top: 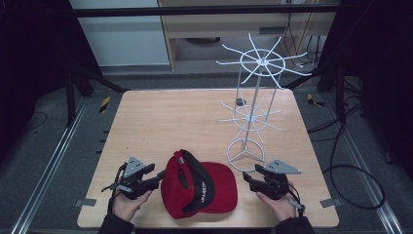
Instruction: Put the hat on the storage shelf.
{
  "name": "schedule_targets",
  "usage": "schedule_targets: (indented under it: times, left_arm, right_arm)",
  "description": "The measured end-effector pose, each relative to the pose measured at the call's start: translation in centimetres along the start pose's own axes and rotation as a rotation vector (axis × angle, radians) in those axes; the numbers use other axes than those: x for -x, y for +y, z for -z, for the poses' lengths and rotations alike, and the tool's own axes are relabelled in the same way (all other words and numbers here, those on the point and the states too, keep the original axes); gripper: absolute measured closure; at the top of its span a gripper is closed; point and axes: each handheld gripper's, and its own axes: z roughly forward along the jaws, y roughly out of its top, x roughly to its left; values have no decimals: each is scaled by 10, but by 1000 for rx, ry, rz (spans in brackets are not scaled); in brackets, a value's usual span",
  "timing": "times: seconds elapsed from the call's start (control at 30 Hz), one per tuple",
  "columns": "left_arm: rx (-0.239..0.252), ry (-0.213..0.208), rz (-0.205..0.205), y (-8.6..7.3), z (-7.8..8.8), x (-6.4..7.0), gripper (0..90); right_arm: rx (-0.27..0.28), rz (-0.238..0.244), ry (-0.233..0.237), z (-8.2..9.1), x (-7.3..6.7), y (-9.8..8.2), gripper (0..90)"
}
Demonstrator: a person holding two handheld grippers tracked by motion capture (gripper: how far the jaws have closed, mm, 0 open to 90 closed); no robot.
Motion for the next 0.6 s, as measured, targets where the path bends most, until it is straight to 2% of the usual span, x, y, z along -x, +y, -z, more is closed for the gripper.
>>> schedule_targets:
  times: [0.3,0.6]
  left_arm:
    - [-52,-37,-66,0,-11,28,410]
    - [-82,-56,-82,1,-22,43,380]
  right_arm:
    - [-12,7,3,-1,-5,0,421]
    - [-25,24,18,-2,-10,1,427]
